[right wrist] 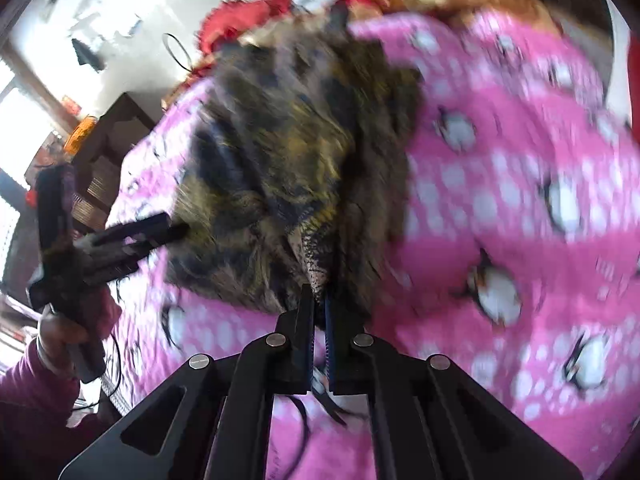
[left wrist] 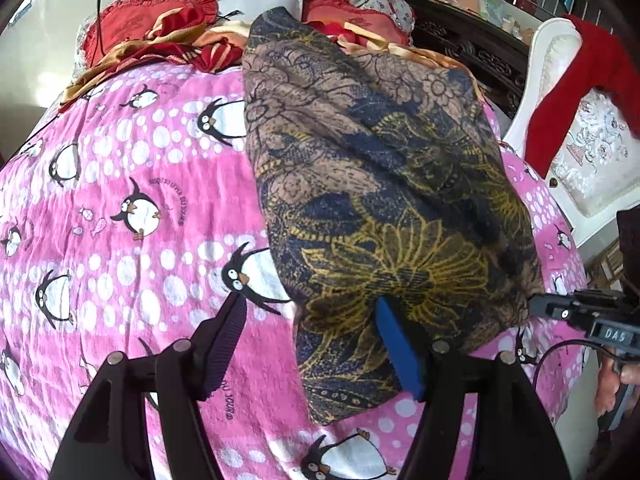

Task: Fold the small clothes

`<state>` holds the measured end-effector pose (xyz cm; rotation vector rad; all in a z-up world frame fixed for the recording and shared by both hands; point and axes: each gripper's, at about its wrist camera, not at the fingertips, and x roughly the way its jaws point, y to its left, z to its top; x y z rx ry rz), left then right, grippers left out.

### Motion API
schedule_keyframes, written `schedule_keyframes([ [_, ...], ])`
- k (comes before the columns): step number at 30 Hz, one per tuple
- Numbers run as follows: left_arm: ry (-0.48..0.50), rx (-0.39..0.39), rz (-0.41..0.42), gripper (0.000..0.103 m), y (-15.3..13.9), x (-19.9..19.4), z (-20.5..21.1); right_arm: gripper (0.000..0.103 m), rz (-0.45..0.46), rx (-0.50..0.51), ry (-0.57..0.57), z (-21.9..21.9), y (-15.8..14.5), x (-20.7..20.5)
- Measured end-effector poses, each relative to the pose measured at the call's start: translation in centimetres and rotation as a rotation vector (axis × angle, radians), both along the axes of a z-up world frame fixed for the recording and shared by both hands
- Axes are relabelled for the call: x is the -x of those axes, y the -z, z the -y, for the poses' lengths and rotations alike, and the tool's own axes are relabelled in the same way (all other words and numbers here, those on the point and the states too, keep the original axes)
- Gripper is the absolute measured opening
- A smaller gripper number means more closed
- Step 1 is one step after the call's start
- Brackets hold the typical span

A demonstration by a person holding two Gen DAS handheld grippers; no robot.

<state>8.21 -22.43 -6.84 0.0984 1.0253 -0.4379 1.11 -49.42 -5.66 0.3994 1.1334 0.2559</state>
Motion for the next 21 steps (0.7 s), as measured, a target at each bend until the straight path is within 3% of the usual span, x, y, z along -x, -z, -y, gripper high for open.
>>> schedule_keyframes([
  [3,0.014,-0.002,0.032,0.072,-0.5,0.2,0.2,0.008,0.085,-0.049,0.013,1.0,-2.5,-0.2],
  [4,0.019,-0.007,0.036,0.072,-0.4,0.2,0.4,0.017,0.113,-0.047,0.035,1.4,-3.3,-0.5],
  [5,0.020,-0.010,0.033,0.072,-0.3,0.1,0.6,0.039,0.152,-0.033,0.077,1.8,-4.4,-1.3],
  [7,0.018,-0.012,0.008,0.072,0.3,-0.2,0.9,0.065,0.195,-0.009,0.153,2.1,-5.4,-3.7],
  [9,0.008,0.001,-0.014,0.072,0.7,-0.3,1.0,0.065,0.200,-0.001,0.200,2.0,-5.4,-7.0],
  [13,0.007,-0.009,-0.018,0.073,0.9,-0.2,1.3,0.061,0.144,0.047,0.169,0.0,-3.5,-13.6],
  [14,0.010,-0.011,-0.018,0.073,0.9,-0.3,1.4,0.044,0.143,0.054,0.156,-0.1,-3.3,-14.1],
  [16,0.015,-0.011,-0.022,0.074,1.1,-0.3,1.5,0.021,0.163,0.074,0.131,-0.6,-3.0,-14.8],
  [21,0.018,0.000,-0.039,0.077,1.7,-0.9,1.7,0.016,0.213,0.056,0.221,1.8,-3.1,-13.4],
])
